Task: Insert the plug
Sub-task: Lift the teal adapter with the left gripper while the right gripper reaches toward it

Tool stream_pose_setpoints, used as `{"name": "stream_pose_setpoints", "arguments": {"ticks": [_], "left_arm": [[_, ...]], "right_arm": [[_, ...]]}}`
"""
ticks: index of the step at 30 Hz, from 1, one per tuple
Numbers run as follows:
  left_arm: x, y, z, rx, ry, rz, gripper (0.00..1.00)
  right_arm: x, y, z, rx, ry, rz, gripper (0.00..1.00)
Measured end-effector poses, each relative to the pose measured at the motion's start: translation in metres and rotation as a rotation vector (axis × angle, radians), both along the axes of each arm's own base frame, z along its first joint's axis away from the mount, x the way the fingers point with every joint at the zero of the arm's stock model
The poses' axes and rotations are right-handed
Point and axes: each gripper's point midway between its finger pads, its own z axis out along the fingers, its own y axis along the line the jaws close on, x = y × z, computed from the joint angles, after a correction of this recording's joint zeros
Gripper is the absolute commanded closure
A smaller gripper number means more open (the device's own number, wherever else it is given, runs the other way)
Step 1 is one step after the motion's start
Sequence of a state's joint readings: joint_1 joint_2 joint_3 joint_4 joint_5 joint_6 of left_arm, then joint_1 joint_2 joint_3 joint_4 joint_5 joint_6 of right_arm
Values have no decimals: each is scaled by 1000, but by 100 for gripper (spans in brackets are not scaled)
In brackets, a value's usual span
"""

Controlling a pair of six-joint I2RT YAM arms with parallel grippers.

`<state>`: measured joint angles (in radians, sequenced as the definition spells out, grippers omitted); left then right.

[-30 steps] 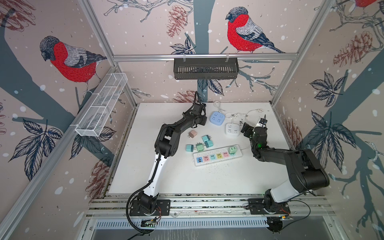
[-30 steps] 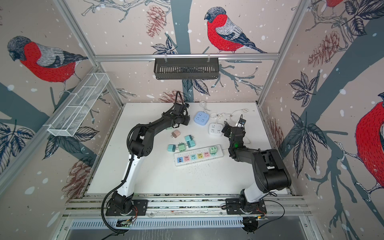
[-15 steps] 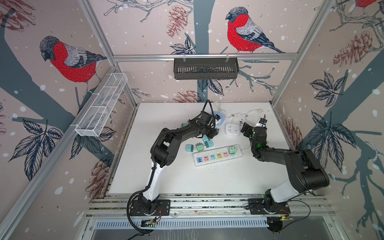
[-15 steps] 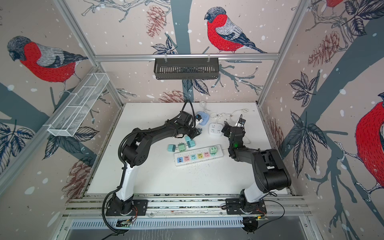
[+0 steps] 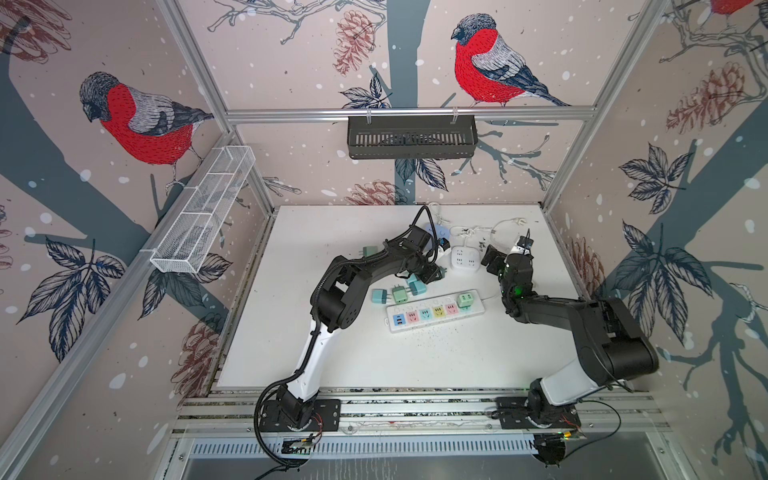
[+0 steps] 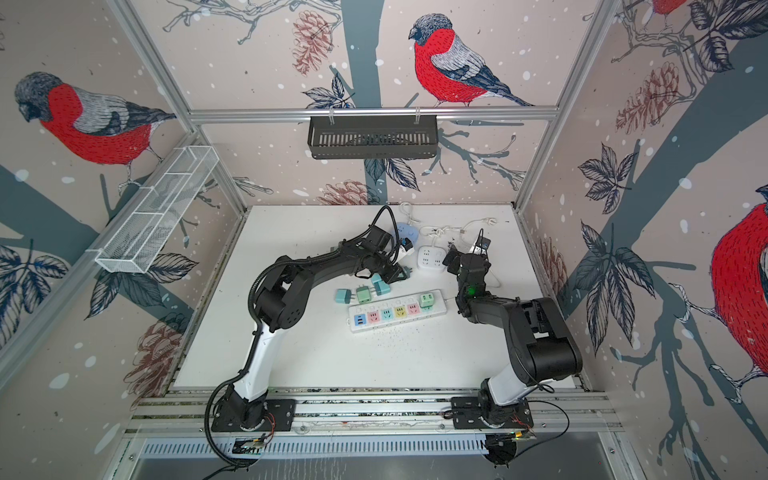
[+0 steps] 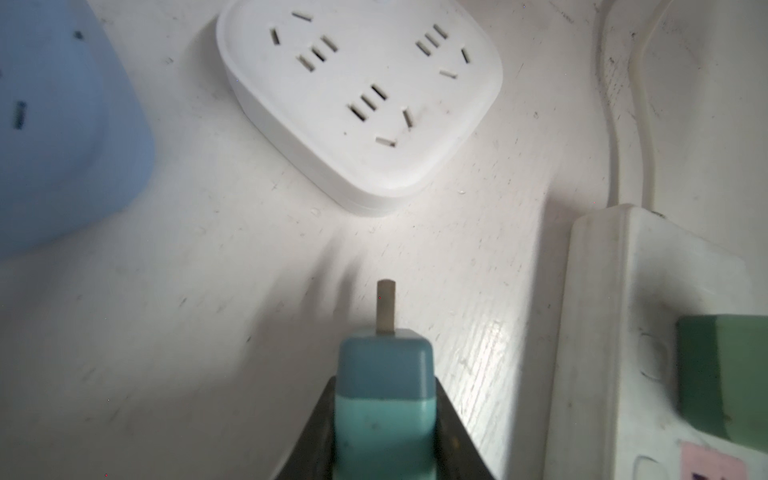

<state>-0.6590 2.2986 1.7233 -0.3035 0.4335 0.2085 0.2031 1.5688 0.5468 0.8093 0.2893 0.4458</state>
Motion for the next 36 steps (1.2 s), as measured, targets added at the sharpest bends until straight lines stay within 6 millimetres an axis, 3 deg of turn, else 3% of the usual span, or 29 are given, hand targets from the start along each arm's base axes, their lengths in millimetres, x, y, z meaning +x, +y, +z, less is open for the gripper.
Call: {"name": "stream_pose_setpoints", "arguments": {"ticks": [2,7,11,14,16,19,23,30,36], "left_arm": [[3,-1,1,8,-14,6,83],[12,2,13,29,-53,39,100],[14,6,63,-10,-123,71,100],[3,13,109,-62,-178,70,100],[-5,17,130,-82,-205,62,100],[-20,25,145,-79,-215,44,100],[-36,43,159,-51,-221,62,100],[-58,71,203,-82,-281,123,100],[-90,77,209,-129,-259,105,100]], "right_arm": [[-1,1,0,0,-1,2,8],[-16,1,5,-1,-38,23,1],[-47,14,22,-45,-176,132,1],[-74,48,19,-171,-265,297,0],[-81,76,21,-294,-303,404,0],[-95,117,40,-476,-449,546,0],[-111,158,28,-731,-513,701,1],[-123,166,48,-973,-639,705,1],[-146,177,61,-1204,-795,750,1]]}}
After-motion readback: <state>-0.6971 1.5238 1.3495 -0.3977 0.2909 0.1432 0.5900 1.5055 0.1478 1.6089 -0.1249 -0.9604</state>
